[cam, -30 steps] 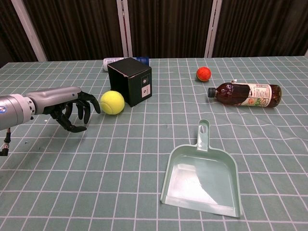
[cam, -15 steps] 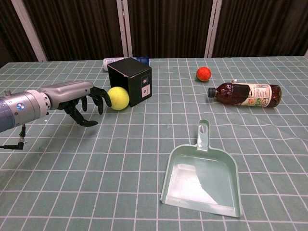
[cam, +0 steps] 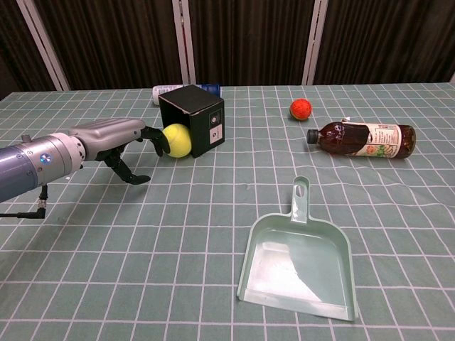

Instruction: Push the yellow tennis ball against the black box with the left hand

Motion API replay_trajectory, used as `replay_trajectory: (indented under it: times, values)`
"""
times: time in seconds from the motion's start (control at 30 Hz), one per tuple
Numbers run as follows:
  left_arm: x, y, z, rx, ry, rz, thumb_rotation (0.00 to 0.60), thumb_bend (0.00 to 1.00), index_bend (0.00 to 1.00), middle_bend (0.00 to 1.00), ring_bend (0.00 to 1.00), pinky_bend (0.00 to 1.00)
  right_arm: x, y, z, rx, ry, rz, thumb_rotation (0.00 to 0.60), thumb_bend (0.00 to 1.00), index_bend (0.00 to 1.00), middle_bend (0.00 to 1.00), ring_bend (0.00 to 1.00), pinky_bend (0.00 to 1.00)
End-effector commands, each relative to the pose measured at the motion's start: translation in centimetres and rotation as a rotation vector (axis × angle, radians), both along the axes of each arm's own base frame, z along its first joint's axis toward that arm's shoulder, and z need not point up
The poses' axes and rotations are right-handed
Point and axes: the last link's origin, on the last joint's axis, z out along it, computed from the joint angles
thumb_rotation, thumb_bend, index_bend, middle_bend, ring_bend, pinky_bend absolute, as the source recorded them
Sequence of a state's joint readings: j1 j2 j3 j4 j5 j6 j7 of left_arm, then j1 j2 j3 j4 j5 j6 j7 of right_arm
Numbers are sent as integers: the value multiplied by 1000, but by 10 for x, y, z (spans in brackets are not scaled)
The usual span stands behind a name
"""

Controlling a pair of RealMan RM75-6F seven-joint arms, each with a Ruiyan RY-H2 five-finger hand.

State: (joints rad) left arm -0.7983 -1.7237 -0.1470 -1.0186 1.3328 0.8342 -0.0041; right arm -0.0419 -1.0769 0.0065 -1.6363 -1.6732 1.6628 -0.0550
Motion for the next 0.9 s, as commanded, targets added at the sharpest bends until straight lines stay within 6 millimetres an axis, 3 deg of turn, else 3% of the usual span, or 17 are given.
replay_trajectory:
  times: [0.03, 0.27, 0.9]
  values:
    - [2, 0, -2, 9, 0, -20, 600, 284, 231, 161, 22, 120, 1, 1, 0, 0, -3, 5, 600, 257, 0, 0, 0, 0]
    - [0, 3, -11, -14, 45, 5, 600, 311, 220, 34, 0, 56, 3, 5, 0, 24, -19, 34, 600, 257, 0, 0, 0, 0]
    - [2, 0, -9, -8, 68, 8, 600, 301, 168, 0, 0, 32, 4, 8, 1, 18, -19, 43, 600, 257, 0, 0, 0, 0]
